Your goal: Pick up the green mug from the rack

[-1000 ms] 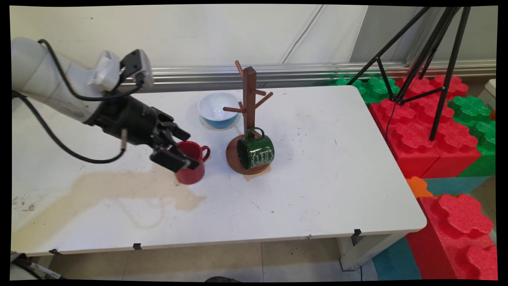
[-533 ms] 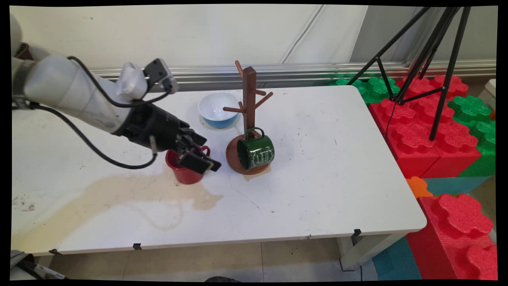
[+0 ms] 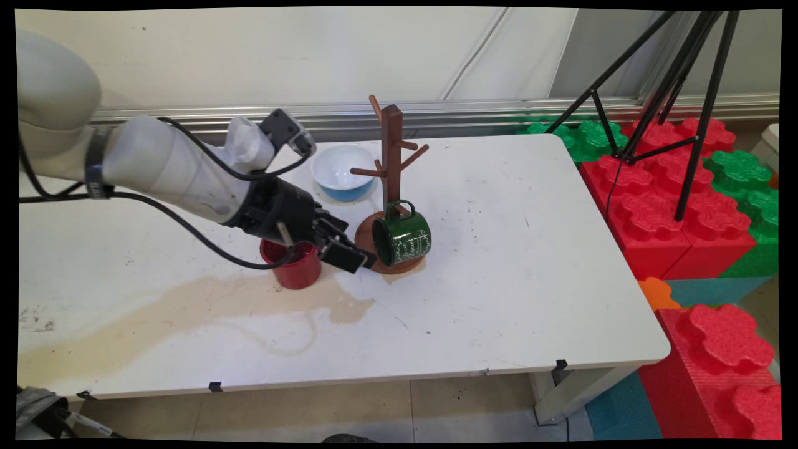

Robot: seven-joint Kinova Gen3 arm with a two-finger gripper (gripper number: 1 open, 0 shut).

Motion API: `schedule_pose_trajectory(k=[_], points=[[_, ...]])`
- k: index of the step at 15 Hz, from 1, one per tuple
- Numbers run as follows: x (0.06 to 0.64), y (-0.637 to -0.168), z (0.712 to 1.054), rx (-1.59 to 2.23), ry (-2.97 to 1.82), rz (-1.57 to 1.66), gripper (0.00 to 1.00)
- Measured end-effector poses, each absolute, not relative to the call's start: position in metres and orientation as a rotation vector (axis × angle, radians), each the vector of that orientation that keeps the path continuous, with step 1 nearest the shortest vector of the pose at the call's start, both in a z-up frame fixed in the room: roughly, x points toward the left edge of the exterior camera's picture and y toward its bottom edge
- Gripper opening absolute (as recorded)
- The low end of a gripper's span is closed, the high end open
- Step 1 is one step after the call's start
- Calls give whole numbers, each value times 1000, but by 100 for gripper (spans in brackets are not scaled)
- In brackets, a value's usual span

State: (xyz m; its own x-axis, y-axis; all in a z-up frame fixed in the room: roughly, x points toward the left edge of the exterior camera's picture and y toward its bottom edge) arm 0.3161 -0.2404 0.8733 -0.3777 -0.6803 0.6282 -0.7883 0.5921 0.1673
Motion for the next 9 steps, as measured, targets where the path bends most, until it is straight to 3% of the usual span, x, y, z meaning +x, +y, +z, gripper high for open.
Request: schedule_pose_trajectory(k=[9], points=[[288,-249,851,1247,-2072,193,100]])
